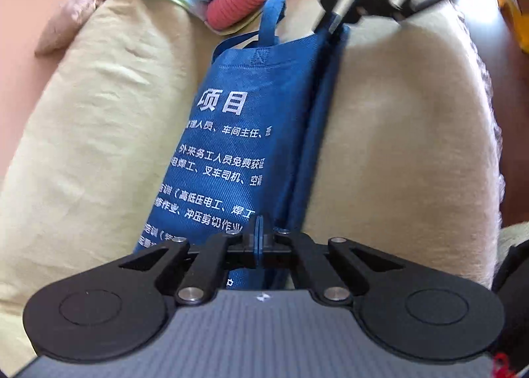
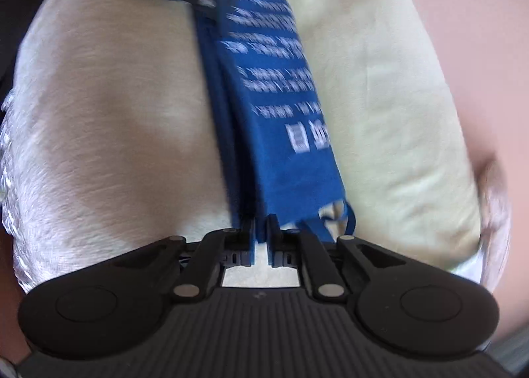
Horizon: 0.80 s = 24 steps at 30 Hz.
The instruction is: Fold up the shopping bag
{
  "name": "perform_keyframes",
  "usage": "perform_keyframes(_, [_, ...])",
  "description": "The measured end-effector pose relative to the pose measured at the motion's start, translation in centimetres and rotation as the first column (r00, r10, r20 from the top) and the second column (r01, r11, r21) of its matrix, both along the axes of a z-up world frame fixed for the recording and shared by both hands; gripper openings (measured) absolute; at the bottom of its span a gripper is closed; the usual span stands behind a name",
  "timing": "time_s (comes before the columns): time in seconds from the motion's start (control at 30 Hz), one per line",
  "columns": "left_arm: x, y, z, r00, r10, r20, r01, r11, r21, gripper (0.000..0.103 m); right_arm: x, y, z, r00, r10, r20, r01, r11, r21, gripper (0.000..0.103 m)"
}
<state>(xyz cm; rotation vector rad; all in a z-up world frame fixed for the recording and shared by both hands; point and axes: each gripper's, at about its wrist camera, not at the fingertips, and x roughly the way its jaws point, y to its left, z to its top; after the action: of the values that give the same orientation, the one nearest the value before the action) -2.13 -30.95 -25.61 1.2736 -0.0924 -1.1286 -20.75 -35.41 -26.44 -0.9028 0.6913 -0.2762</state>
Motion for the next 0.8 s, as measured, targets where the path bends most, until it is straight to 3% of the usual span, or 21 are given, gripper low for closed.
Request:
perform_keyframes(0.07, [0.2,0.1,0.3,1.0,0.005,-0.02,-0.005,1.0,-0.001,0.0,-0.6,-1.4,3.1,0.99,-0.109,0.091,0.083,0.963,0.255,0.014])
perform_keyframes(0.1, [0.2,0.1,0.3,1.0,-0.003,-0.01,0.003,1.0,-0.004,0.0,-1.0,-2.2,4.7,0.977,-0.165,0.134,0.101,0.915,0.391,0.014])
perform_keyframes(0.17, [0.2,0.2,0.1,1.0,-0.016,0.008,0.016,1.0,-0.01,0.0,-2.0,-3.8,7.2,0.94,-0.266,0.212,0.079,0.777,0.624,0.018])
perform_keyframes(0.2, [0.3,0.2,0.2,1.0,-0.018,0.007,0.018,1.0,-0.011,0.0,-2.2,-4.6,8.4,0.912,-0.331,0.245,0.049,0.678,0.733,0.02])
perform_keyframes(0.23, [0.3,0.1,0.3,1.0,-0.018,0.004,0.018,1.0,-0.01,0.0,-2.2,-4.9,8.9,0.899,-0.355,0.256,0.032,0.637,0.77,0.026])
perform_keyframes(0.27, [0.3,0.2,0.4,1.0,-0.019,0.003,0.019,1.0,-0.007,0.0,-2.1,-5.0,9.1,0.89,-0.366,0.27,0.02,0.625,0.781,0.032])
perform_keyframes(0.3, [0.4,0.1,0.5,1.0,-0.021,0.005,0.021,1.0,-0.002,0.0,-1.8,-4.8,9.3,0.889,-0.359,0.284,0.013,0.64,0.768,0.036])
perform_keyframes(0.33, [0.4,0.1,0.5,1.0,-0.022,0.007,0.022,1.0,0.0,0.0,-1.2,-4.0,9.1,0.905,-0.315,0.286,0.022,0.708,0.706,0.042])
perform_keyframes(0.37, [0.4,0.1,0.5,1.0,-0.023,0.008,0.023,1.0,0.001,0.0,-0.7,-3.2,8.7,0.923,-0.279,0.265,0.053,0.775,0.63,0.041])
perform_keyframes(0.4, [0.3,0.2,0.5,1.0,-0.024,0.01,0.024,1.0,0.002,0.0,0.1,-2.1,7.9,0.948,-0.234,0.216,0.104,0.868,0.486,0.041])
perform_keyframes(0.43, [0.3,0.3,0.4,1.0,-0.024,0.009,0.024,1.0,-0.001,0.0,0.7,-1.0,7.1,0.966,-0.196,0.17,0.132,0.934,0.332,0.041])
perform_keyframes(0.47, [0.4,0.3,0.4,1.0,-0.023,0.006,0.023,1.0,-0.004,0.0,0.6,-0.3,6.4,0.976,-0.161,0.148,0.127,0.968,0.216,0.041])
perform_keyframes(0.53, [0.4,0.3,0.4,1.0,-0.023,0.006,0.023,1.0,-0.011,0.0,0.0,0.4,6.0,0.99,-0.089,0.112,0.073,0.988,0.138,0.041])
perform_keyframes(0.6, [0.4,0.2,0.3,0.999,-0.032,0.013,0.032,0.999,-0.008,0.0,-0.2,1.2,5.6,0.996,0.003,0.084,-0.015,0.991,0.132,0.041])
perform_keyframes(0.7, [0.4,0.3,0.6,0.999,-0.041,0.026,0.041,0.999,0.001,0.0,1.3,3.1,3.4,0.991,0.128,0.038,-0.129,0.991,0.02,0.036])
perform_keyframes(0.73, [0.5,0.4,0.8,0.998,-0.042,0.036,0.042,0.999,-0.001,0.0,1.9,3.6,2.6,0.987,0.157,0.022,-0.156,0.988,-0.017,0.033])
perform_keyframes(0.77, [0.5,0.6,1.0,0.998,-0.041,0.044,0.041,0.999,-0.003,0.017,2.6,4.0,2.0,0.985,0.17,0.008,-0.169,0.985,-0.038,0.02])
perform_keyframes(0.8, [0.7,1.0,1.5,0.998,-0.036,0.053,0.037,0.999,-0.005,0.018,2.8,4.3,1.8,0.984,0.177,-0.003,-0.177,0.983,-0.039,0.01])
